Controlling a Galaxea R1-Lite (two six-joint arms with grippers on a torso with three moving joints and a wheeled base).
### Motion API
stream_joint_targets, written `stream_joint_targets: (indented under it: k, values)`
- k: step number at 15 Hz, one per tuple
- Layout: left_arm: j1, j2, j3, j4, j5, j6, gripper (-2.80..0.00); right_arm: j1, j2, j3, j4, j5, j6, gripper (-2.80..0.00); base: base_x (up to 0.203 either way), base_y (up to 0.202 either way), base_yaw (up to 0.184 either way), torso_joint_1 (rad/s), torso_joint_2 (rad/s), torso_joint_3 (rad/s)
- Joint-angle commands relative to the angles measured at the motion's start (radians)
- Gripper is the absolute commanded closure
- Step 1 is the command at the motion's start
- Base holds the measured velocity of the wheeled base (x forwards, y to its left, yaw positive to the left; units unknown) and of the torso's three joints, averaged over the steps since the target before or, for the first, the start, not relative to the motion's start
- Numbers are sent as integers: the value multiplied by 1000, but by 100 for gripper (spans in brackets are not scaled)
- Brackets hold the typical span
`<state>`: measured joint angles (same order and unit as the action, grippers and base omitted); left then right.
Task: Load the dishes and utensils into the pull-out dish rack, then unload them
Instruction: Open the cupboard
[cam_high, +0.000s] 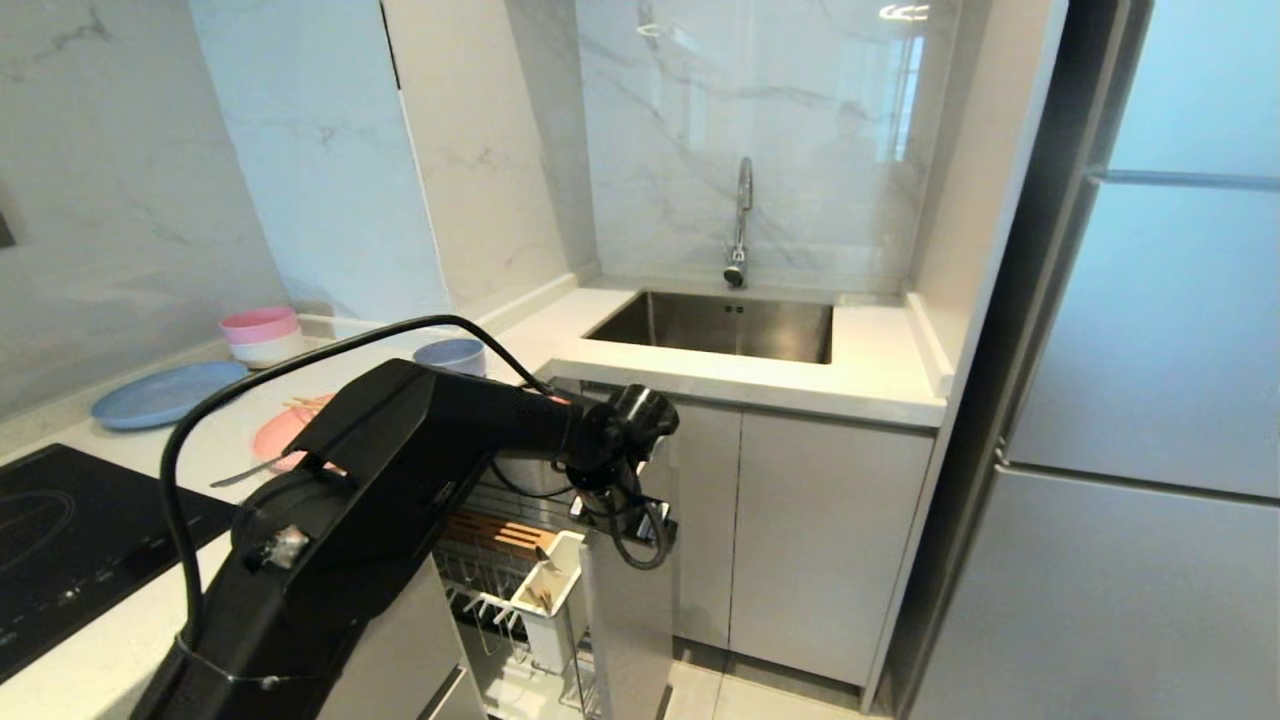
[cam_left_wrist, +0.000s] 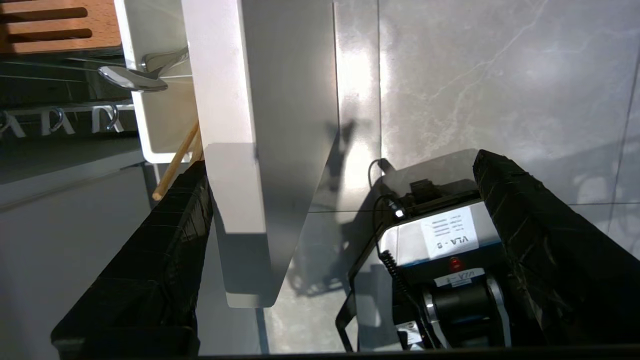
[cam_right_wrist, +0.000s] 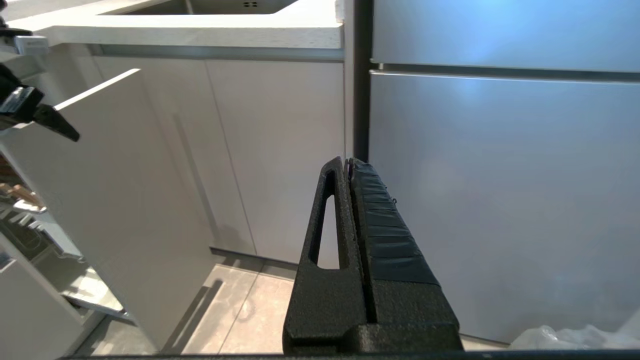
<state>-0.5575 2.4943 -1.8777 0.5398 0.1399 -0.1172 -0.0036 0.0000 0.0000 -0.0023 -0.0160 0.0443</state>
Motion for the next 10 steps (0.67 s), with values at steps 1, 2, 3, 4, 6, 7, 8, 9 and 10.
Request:
stream_joint_targets:
  k: [1,2,3,4,6,7,8,9,10]
  values:
    - [-17,0,4,5,-3,-4,-280,1,0,0,-1,1,0,0,0,0,0,0,0,0]
    - [-22,0,5,5,-3,-16,-280,1,0,0,-1,1,0,0,0,0,0,0,0,0]
    - [-30,0,5,5,-3,-19,-280,1,1,0,-1,1,0,0,0,0,0,0,0,0]
    - [-36,0,8,5,-4,-20,-280,1,0,0,-1,1,0,0,0,0,0,0,0,0]
    - [-54,2,14,6,-6,-21,-280,1,0,0,-1,1,0,0,0,0,0,0,0,0]
    - [-64,0,17,6,-8,-22,-280,1,0,0,-1,-1,0,0,0,0,0,0,0,0]
    - [-73,0,19,7,-8,-26,-280,1,0,0,-1,-1,0,0,0,0,0,0,0,0]
    - [-84,0,19,21,-9,-37,-280,1,0,0,-1,1,0,0,0,0,0,0,0,0]
    - [-94,0,18,30,-11,-44,-280,1,0,0,-1,1,0,0,0,0,0,0,0,0]
